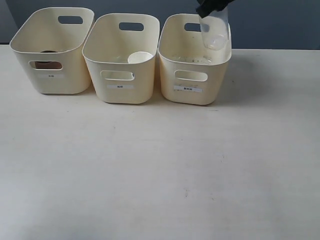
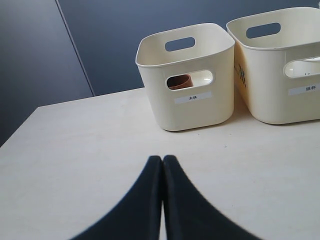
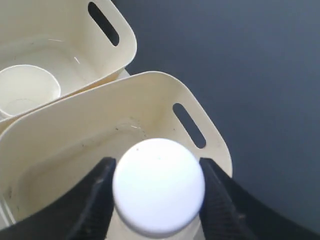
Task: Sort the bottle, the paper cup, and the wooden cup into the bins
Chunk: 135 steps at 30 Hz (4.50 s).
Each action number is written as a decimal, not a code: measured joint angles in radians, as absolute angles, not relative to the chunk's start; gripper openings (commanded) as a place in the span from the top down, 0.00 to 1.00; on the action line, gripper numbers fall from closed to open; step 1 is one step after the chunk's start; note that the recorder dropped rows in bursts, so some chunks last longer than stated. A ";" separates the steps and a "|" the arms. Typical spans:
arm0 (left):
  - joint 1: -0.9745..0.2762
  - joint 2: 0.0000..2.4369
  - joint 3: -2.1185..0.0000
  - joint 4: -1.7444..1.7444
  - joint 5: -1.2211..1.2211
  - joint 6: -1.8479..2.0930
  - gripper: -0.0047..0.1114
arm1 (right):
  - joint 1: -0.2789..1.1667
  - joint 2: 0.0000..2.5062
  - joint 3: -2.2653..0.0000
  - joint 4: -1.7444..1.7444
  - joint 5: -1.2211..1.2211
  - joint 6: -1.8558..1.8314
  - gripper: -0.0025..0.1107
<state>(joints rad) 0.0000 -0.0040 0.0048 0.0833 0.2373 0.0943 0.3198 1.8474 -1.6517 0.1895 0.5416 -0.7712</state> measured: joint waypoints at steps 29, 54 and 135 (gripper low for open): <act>0.000 -0.004 0.005 0.083 0.237 0.094 0.96 | 0.313 2.065 -1.602 0.599 0.327 -0.998 0.98; 0.000 -0.004 0.005 0.083 0.237 0.094 0.96 | 0.274 2.108 -1.602 0.697 0.377 -0.994 0.98; 0.000 -0.004 0.005 0.083 0.237 0.094 0.96 | 0.262 1.723 -1.551 0.142 0.582 -0.555 0.98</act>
<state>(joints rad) 0.0000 -0.0040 0.0048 0.0833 0.2373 0.0943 0.2615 1.7228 -1.5509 0.1419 0.5820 -0.5550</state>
